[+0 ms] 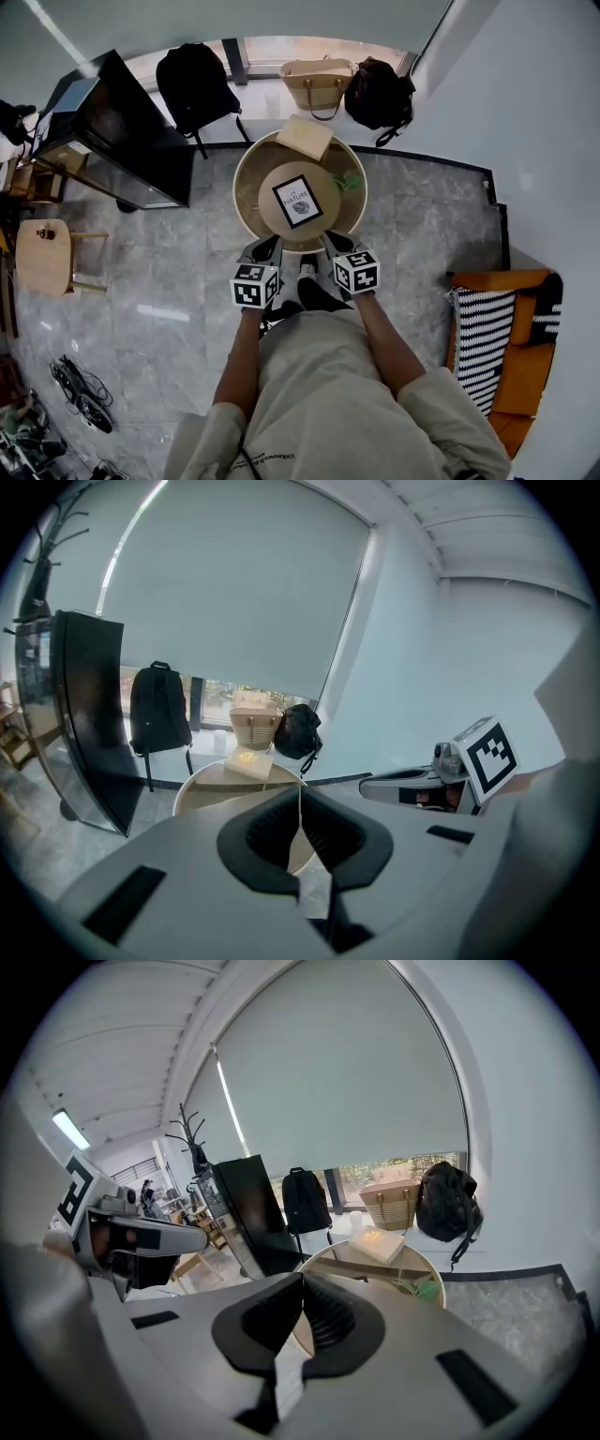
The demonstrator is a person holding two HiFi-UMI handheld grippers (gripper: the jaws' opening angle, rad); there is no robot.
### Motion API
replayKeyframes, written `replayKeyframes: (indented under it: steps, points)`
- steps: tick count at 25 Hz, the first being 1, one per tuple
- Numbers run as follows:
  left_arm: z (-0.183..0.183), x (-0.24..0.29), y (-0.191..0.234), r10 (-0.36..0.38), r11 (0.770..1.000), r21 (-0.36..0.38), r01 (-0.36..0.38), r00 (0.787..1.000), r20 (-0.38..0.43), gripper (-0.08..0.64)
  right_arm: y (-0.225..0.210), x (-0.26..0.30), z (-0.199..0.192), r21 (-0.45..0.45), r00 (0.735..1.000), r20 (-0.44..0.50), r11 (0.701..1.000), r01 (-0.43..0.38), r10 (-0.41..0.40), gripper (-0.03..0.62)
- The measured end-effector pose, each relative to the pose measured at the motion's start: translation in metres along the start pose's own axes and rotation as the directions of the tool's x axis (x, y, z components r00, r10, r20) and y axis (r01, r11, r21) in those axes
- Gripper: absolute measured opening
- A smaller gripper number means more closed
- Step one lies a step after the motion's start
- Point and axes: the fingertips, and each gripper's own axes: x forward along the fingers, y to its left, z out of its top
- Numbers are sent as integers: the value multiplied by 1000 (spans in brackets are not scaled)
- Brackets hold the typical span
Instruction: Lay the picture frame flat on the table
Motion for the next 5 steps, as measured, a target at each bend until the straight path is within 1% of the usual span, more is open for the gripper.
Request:
replayKeyframes:
  steps: [5]
  points:
    - [-3, -4, -3, -10, 1000, 11, 10, 1000, 1, 25, 5, -3, -1, -4, 1000, 14, 1000, -1, 1, 32]
